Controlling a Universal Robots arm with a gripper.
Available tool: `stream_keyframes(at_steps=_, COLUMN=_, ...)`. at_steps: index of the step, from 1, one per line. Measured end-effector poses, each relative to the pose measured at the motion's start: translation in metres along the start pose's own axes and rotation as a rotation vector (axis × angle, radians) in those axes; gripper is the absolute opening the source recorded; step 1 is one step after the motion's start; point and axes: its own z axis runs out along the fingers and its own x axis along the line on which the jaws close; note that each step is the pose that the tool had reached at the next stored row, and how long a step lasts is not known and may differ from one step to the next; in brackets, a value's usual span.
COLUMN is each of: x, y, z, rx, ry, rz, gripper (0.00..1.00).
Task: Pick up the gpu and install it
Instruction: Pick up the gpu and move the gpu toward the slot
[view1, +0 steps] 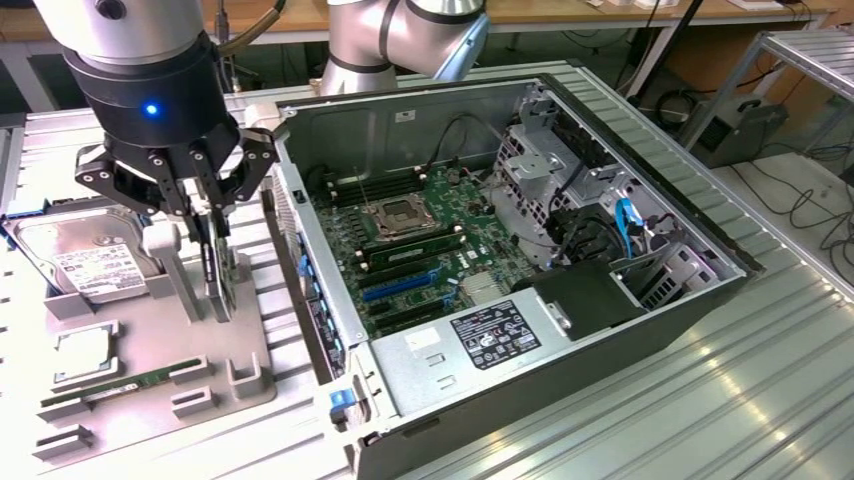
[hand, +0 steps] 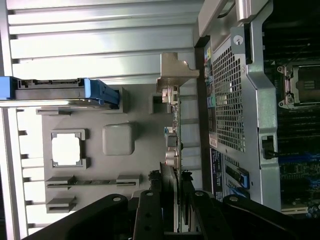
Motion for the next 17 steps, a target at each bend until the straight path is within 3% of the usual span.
stream_keyframes(at_steps=17, x=-0.0001, y=0.0002, z=-0.0051, rx=0.0, ry=0.0, rz=0.0, gripper=0.26)
